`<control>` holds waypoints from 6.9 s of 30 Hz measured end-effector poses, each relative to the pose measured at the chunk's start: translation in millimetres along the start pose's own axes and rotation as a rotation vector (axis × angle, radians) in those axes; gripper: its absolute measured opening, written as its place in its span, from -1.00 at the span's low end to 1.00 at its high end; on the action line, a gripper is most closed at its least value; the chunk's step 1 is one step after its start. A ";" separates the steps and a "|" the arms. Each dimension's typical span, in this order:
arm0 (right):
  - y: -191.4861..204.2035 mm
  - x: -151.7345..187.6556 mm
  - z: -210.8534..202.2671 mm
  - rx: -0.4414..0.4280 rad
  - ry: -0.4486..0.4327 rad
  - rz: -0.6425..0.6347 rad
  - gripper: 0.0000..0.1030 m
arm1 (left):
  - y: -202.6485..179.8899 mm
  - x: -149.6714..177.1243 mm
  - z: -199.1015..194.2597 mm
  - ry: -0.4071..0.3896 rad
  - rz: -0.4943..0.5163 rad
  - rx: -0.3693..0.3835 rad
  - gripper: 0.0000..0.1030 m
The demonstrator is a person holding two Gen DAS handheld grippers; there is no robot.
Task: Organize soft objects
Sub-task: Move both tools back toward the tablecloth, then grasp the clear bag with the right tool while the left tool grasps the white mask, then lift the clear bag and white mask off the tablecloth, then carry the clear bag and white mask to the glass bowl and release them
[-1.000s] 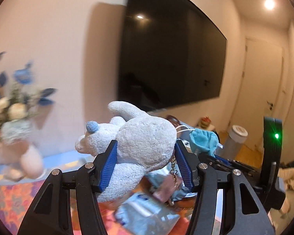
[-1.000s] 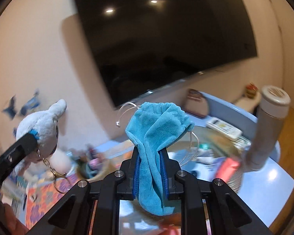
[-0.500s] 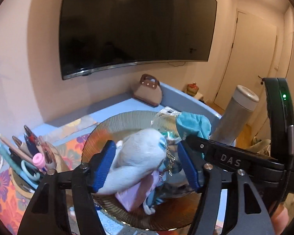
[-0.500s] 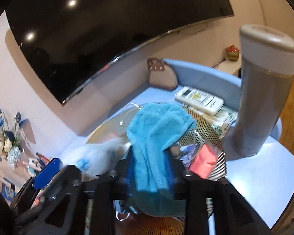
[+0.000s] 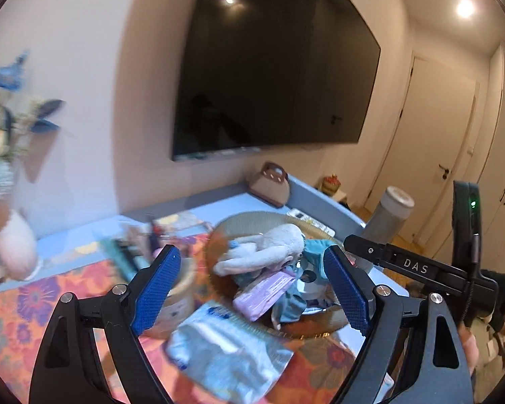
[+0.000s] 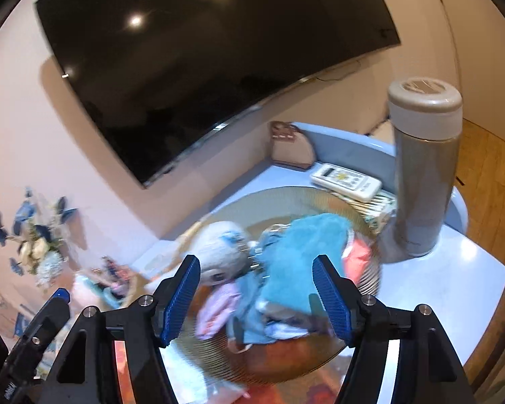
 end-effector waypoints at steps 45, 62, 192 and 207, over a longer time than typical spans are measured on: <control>335.3 325.2 73.4 -0.342 0.319 -0.648 0.77 | 399.0 223.9 -223.4 0.012 -0.542 -0.782 0.97; 335.8 346.7 99.1 -0.171 0.387 -0.763 1.00 | 425.3 265.2 -214.9 0.122 -0.731 -0.861 0.97; 244.7 170.1 -6.1 -0.361 0.126 -0.553 -0.21 | 116.1 50.9 -80.0 0.009 -0.031 -0.334 -0.16; 48.3 -52.4 -1.2 -0.062 -0.042 -0.069 -0.21 | -45.6 28.5 93.4 0.133 0.129 -0.024 -0.16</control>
Point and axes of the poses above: each gripper's, at about its wrist camera, not at the fingertips, and z roughly the way its jaws point, y to its left, x to its underside, the point moved 9 cm from there along z, roughly the way its jaws point
